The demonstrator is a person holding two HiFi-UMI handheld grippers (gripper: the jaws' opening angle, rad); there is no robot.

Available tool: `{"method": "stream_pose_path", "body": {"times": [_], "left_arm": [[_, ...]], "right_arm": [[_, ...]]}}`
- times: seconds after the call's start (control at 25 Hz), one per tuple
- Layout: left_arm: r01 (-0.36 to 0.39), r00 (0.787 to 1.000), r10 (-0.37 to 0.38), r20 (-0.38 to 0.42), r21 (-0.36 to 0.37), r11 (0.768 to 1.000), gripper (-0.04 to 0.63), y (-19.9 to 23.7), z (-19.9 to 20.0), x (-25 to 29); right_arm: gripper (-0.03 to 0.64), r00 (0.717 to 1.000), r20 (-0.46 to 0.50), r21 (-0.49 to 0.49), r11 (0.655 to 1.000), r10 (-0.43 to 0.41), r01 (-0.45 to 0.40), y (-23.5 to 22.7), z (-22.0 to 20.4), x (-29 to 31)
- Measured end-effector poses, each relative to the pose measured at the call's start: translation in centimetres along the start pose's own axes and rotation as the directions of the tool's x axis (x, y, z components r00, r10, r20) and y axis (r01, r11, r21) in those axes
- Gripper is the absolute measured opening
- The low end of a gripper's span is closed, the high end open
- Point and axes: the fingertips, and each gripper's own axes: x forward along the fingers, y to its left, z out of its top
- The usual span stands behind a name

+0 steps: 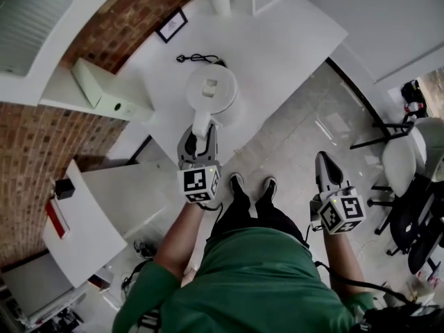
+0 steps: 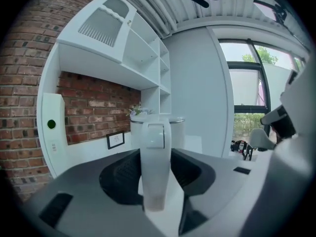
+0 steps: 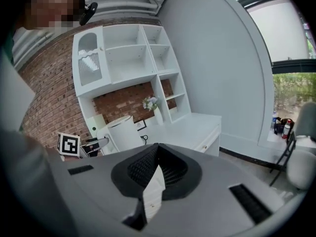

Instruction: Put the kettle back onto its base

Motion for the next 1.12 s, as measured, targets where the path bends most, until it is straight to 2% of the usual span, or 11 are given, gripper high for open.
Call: {"method": "stream_pose_path", "body": {"times": [0.12, 0.24, 0.4, 0.56, 0.68, 0.8, 1.0, 1.12], "left_arm": [[0.056, 0.996, -0.056, -0.068, -0.01, 0.998, 0.218, -0.7, -1.1, -0.9], [0.086, 0.992, -0.088, -0.095, -0.026, 0.996, 0.239, -1.0, -1.4, -2.5], [0.144, 0.987, -0.146, -0.074, -0.032, 0.989, 0.241, -1.3, -0.2, -5.1], [0.209, 0.978, -0.21, -0.022, -0.016, 0.978, 0.239, -1.3, 2.7, -7.6], [0.186, 0.982, -0.186, 0.036, -0.008, 0.982, 0.238, 0.0, 5.6, -9.2], [0.116, 0.99, -0.116, 0.085, 0.002, 0.993, 0.223, 1.8, 8.8, -10.0], [0.033, 0.988, -0.038, 0.152, 0.034, 0.999, 0.125, 3.0, 13.4, -10.0], [-0.001, 0.984, -0.008, 0.179, 0.051, 0.999, 0.078, 3.6, 15.9, -9.2]], "right_arm": [[0.021, 0.999, 0.04, -0.051, 0.999, -0.006, 0.008, 0.4, 1.9, -0.2], [0.021, 0.996, 0.093, -0.109, 0.994, -0.009, 0.02, 0.6, 4.4, -0.2], [0.021, 0.987, 0.159, -0.173, 0.984, -0.005, 0.033, 1.0, 7.7, 0.0], [0.021, 0.979, 0.205, -0.207, 0.978, 0.012, 0.031, 1.9, 10.2, 0.0], [0.021, 0.971, 0.238, -0.235, 0.972, 0.035, 0.023, 3.2, 11.6, -0.1], [0.021, 0.957, 0.28, -0.261, 0.965, 0.074, 0.001, 4.7, 13.2, -0.2], [0.021, 0.928, 0.347, -0.319, 0.948, 0.135, -0.019, 7.1, 16.2, -0.6], [0.021, 0.912, 0.371, -0.38, 0.925, 0.173, -0.021, 8.6, 17.9, -0.3]]}}
